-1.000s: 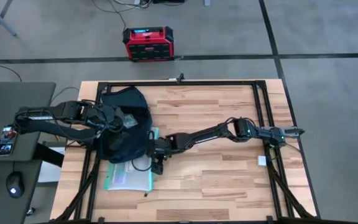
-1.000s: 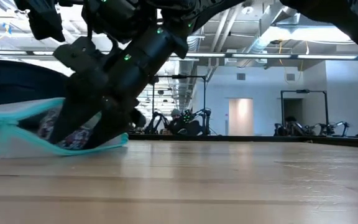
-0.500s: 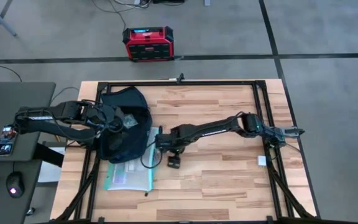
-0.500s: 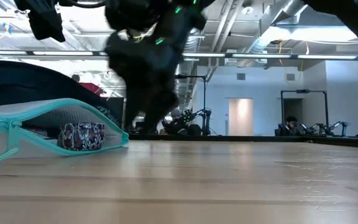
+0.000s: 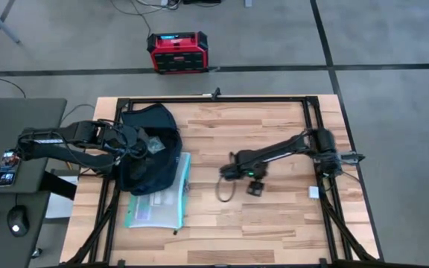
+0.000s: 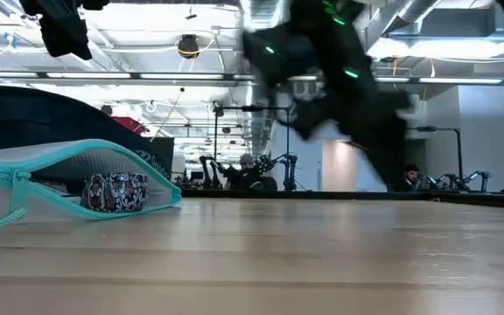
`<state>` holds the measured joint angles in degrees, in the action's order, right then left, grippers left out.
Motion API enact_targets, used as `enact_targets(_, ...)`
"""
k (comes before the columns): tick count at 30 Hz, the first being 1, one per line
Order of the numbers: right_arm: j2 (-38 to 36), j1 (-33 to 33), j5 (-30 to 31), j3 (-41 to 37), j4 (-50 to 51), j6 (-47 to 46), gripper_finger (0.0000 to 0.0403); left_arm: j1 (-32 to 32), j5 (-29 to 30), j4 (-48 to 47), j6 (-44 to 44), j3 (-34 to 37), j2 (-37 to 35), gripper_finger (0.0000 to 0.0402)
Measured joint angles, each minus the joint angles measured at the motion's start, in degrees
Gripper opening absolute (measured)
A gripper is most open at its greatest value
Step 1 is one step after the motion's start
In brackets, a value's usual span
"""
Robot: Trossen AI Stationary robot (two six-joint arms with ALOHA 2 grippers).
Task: Unpack backpack
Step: Put the scented candle into the zip bag, then put the charger adapter into the zip bag
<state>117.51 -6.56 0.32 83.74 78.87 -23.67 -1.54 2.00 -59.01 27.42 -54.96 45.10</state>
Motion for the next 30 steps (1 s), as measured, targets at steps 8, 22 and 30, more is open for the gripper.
enact_targets(8, -15.38, -3.58, -9.87, -22.00, -2.97, -25.13, 0.0281, 0.00, 0.94, 0.44, -1.03, 0.00, 0.00, 0.0125)
enact_targets(22, -26.18, -7.74, -18.79, -41.08, -14.45, -46.81, 0.0281, 0.02, 3.19, 4.07, -3.65, 0.00, 0.01, 0.0125)
enact_targets(30, -26.20, -7.72, -24.07, -45.02, -16.00, -44.35, 0.0281, 0.02, 3.19, 4.05, -3.69, 0.00, 0.02, 0.0125)
